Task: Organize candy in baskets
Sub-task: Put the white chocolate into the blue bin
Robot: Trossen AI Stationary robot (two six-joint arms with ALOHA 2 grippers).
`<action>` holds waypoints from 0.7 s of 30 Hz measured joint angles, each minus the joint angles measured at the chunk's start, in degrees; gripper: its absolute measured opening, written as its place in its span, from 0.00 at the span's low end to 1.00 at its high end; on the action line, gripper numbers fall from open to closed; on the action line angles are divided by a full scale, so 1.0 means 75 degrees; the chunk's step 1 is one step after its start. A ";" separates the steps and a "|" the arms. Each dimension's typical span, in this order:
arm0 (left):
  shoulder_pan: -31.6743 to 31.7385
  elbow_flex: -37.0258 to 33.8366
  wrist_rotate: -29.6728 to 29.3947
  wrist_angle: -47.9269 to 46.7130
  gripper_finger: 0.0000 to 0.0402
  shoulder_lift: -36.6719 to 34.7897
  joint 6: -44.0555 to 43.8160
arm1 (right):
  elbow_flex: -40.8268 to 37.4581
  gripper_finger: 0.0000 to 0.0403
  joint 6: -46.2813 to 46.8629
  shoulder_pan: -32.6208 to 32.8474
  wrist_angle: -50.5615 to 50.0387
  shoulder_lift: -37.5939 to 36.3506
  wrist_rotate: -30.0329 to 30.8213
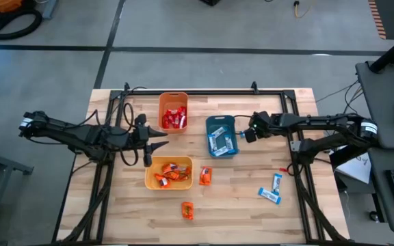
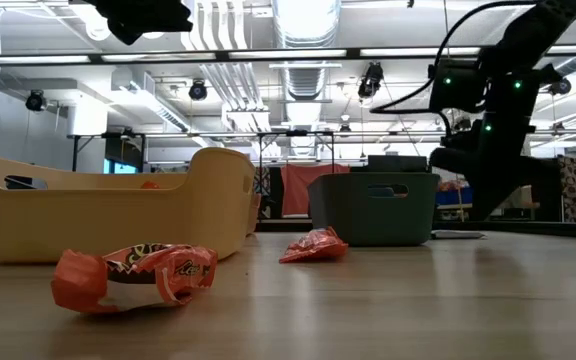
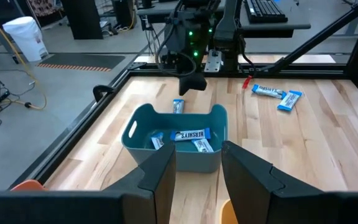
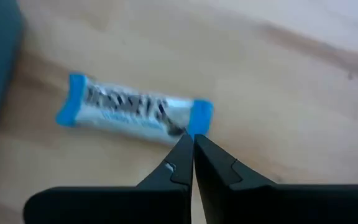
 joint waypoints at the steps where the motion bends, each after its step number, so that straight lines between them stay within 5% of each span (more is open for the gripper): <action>1: -0.0002 0.0000 0.0000 0.0001 0.28 0.0011 0.0000 | -0.0038 0.02 0.0011 0.0000 0.0158 0.0007 0.0065; 21: 0.0001 0.0000 0.0000 0.0004 0.28 0.0019 -0.0032 | -0.0670 0.02 0.1010 0.0708 0.0989 0.0213 0.0868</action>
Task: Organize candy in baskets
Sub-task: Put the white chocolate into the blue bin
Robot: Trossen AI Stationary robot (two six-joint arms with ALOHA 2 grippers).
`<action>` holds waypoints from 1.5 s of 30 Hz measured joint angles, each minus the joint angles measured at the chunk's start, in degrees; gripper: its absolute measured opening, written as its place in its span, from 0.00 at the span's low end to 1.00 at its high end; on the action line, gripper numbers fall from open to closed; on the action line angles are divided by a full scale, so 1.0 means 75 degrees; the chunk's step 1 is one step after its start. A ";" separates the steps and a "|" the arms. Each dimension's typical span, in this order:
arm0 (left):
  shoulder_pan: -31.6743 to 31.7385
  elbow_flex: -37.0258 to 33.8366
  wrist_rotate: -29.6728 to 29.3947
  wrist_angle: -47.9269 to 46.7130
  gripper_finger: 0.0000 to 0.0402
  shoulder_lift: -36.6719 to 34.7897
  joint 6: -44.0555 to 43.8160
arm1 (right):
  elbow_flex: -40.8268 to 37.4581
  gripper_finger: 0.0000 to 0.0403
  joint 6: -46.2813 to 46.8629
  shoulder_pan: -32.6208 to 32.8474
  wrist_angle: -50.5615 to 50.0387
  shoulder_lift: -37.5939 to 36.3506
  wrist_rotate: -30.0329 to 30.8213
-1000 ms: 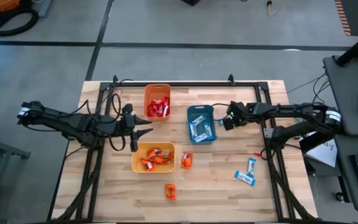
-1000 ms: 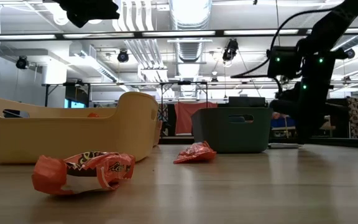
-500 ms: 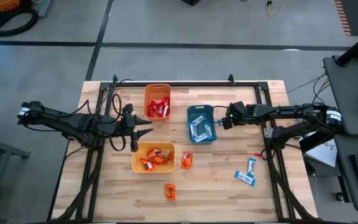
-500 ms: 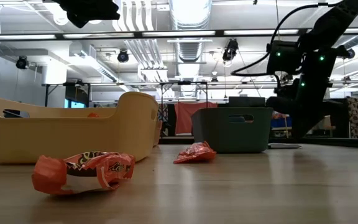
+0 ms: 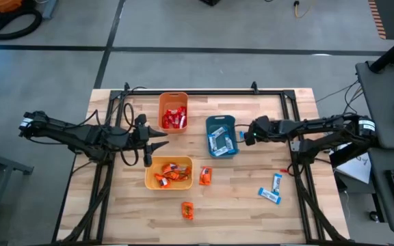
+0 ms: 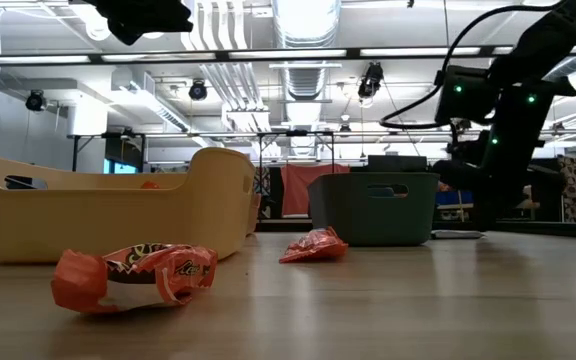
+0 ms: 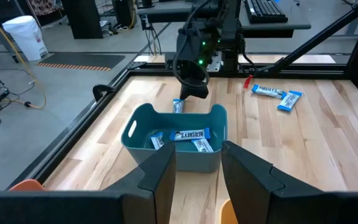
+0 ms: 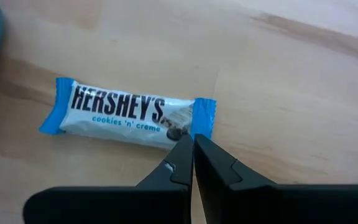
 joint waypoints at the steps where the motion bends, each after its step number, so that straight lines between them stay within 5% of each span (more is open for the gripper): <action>1: -0.0001 0.0000 0.0000 0.0003 0.28 0.0000 0.0000 | -0.0023 0.02 0.0072 0.0043 0.0006 0.0000 0.0003; 15: -0.0003 0.0000 0.0000 0.0119 0.28 0.0000 0.0003 | -0.0056 0.02 0.0292 0.0692 0.0032 -0.0042 -0.0057; 26: -0.0003 0.0000 0.0000 0.0118 0.28 0.0000 0.0082 | 0.0323 0.02 -0.4160 -0.0215 0.0079 -0.0303 -0.1832; 35: -0.0003 0.0000 0.0003 0.0104 0.28 0.0003 0.0046 | 0.0796 0.02 -1.0069 -0.0335 -0.0100 -0.0272 -0.2013; 40: -0.0003 0.0000 0.0003 0.0103 0.28 0.0003 0.0061 | 0.0807 0.05 -1.0222 -0.0363 -0.0072 -0.0051 -0.1188; 45: -0.0003 0.0000 0.0005 0.0105 0.28 0.0003 0.0220 | 0.0819 0.21 -0.9615 -0.0415 -0.0023 0.0023 -0.1286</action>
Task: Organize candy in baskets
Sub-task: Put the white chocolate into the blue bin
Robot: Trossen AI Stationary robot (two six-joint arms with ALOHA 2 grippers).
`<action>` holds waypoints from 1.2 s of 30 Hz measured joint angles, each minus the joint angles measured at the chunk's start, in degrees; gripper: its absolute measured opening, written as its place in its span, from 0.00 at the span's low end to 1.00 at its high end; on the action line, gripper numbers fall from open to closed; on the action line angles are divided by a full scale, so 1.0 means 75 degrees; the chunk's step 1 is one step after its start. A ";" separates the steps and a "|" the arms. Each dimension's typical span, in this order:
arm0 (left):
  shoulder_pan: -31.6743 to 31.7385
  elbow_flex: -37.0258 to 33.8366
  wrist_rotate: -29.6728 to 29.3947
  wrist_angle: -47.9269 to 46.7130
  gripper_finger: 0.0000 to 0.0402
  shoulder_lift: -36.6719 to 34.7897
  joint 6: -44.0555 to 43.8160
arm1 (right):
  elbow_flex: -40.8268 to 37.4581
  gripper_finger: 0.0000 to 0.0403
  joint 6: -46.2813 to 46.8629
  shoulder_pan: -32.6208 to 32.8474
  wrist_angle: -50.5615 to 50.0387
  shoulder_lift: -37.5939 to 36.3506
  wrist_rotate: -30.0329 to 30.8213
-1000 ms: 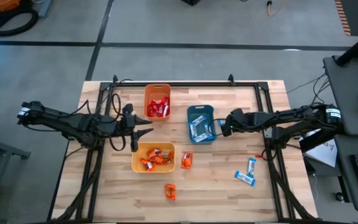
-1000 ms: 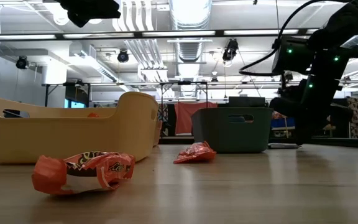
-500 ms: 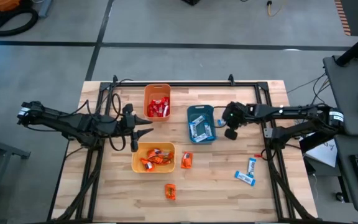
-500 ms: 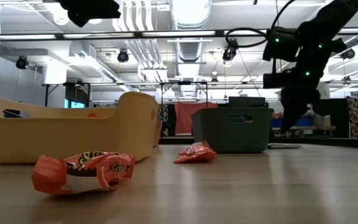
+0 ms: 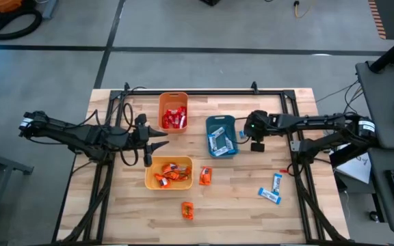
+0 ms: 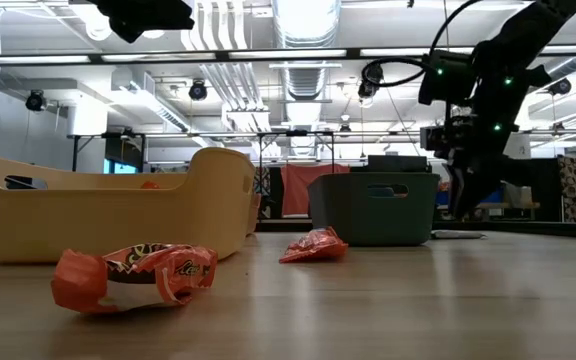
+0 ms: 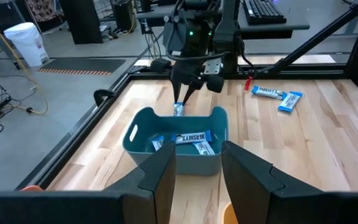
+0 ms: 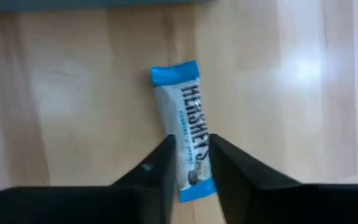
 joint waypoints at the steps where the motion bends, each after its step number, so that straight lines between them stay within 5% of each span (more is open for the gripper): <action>1: 0.0000 0.0000 -0.0002 0.0000 0.28 0.0000 0.0028 | 0.0000 0.26 0.0154 -0.0027 -0.0008 0.0000 -0.0014; 8: 0.0000 0.0000 -0.0001 0.0001 0.28 0.0000 0.0045 | -0.0093 0.57 0.0307 -0.0497 0.0195 0.0063 -0.0719; 13: 0.0000 0.0000 0.0000 0.0000 0.28 0.0000 0.0045 | -0.0150 0.65 0.0264 -0.0914 0.0310 0.0242 -0.0796; 27: 0.0000 0.0000 0.0001 -0.0003 0.28 0.0000 0.0045 | -0.0178 0.55 -0.0005 -0.1234 0.0705 0.1325 -0.1451; 36: 0.0000 0.0000 0.0001 -0.0003 0.28 0.0000 0.0045 | -0.0187 0.30 -0.0217 -0.1225 0.0650 0.1321 -0.1582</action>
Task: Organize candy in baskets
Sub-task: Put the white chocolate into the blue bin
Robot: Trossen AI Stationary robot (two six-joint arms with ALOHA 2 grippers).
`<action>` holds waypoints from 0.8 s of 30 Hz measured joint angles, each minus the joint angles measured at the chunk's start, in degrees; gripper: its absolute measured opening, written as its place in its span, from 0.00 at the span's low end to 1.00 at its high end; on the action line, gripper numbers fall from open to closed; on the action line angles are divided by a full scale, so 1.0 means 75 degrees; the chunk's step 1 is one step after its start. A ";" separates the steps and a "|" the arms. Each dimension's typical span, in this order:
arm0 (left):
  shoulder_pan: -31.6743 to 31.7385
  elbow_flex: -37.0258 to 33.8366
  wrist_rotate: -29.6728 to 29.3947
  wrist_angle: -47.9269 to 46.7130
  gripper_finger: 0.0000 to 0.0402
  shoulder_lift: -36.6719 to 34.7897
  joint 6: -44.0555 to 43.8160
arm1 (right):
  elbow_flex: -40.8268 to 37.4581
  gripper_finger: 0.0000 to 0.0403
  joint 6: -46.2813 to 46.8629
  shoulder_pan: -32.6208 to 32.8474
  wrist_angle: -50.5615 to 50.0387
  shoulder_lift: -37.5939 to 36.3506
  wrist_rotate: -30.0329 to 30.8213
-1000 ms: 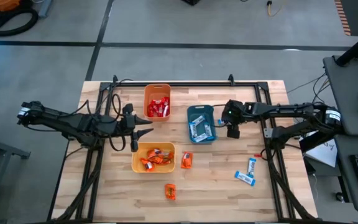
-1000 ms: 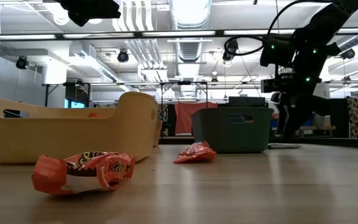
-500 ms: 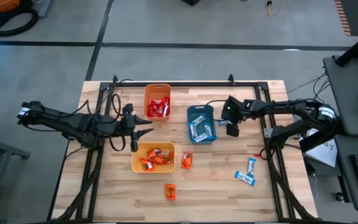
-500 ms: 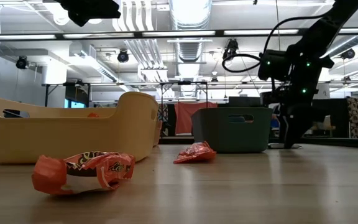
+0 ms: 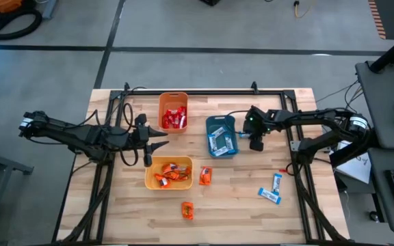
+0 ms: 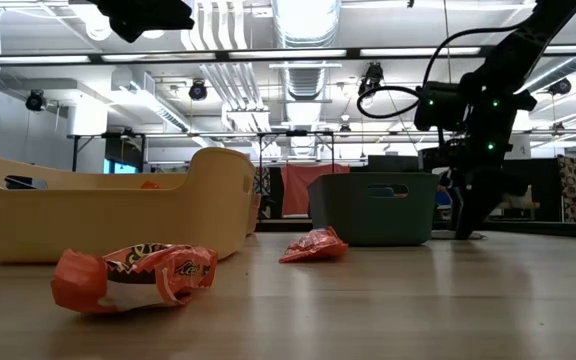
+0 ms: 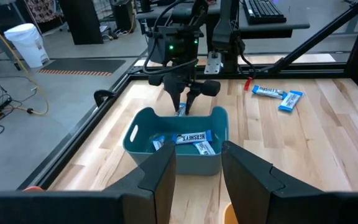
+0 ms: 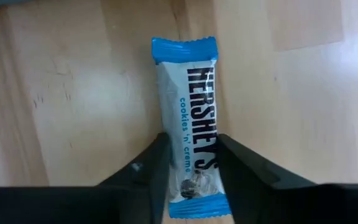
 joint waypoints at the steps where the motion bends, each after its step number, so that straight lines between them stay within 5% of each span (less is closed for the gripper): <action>1: 0.0000 0.0000 0.0000 0.0003 0.28 0.0000 0.0000 | -0.0003 0.27 -0.0001 -0.0002 0.0009 -0.0011 -0.0009; 11: 0.0000 0.0000 0.0000 0.0003 0.28 0.0000 0.0000 | -0.0006 0.04 0.0014 -0.0012 -0.0024 -0.0089 -0.0102; 24: 0.0000 0.0000 0.0000 0.0009 0.28 0.0000 -0.0017 | -0.0050 0.02 0.0443 0.0003 -0.0576 -0.1024 -0.0662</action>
